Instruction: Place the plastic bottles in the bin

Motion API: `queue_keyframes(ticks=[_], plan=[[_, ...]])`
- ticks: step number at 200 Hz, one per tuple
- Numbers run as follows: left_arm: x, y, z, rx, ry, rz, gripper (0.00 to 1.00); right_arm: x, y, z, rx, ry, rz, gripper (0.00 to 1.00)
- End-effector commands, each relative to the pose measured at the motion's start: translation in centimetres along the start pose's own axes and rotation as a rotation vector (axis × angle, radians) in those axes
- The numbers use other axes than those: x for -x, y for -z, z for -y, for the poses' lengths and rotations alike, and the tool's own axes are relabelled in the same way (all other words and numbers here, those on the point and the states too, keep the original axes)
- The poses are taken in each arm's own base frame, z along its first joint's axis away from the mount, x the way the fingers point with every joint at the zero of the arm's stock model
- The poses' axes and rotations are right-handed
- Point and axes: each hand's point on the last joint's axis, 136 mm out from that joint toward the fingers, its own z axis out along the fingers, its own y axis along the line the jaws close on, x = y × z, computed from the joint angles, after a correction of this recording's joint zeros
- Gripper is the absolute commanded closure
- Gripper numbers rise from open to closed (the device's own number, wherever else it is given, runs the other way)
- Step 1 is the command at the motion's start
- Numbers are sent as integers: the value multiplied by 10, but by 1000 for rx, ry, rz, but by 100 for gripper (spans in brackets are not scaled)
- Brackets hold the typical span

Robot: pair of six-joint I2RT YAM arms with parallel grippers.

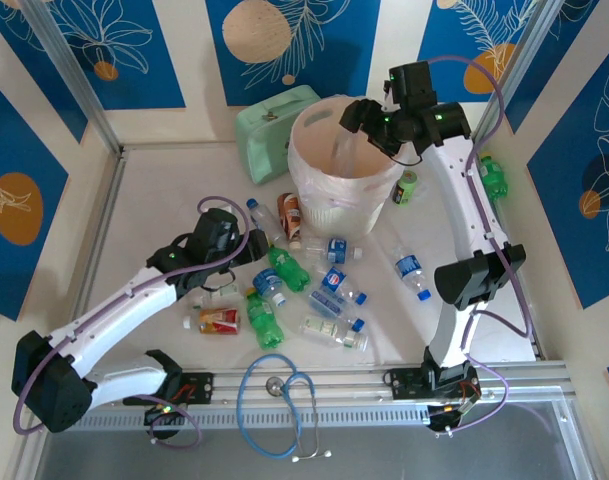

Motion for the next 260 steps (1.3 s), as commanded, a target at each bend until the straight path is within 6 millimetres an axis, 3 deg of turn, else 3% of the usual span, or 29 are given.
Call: queue_keyframes(ticks=[1,58,93,112,138,177,214,260], plan=[[15,3,4,-7,-1,44,30,3,23,-13,37,24,23,21],[16,6,5,-12,2,46,28,-1,78,-4,-2,77,103,17],[16,7,4,-9,-5,46,24,-29,109,39,-79,68,139,17],[18,6,4,-5,-5,50,23,-54,115,77,-136,24,132,15],[20,5,6,-9,-2,55,22,-92,110,133,-218,-53,78,12],[21,6,6,-11,1,55,21,-152,85,189,-279,-137,-51,6],[22,6,6,-16,0,59,21,-183,64,221,-270,-232,-121,3],[20,5,9,-28,8,47,23,-197,42,244,-286,-281,-193,4]])
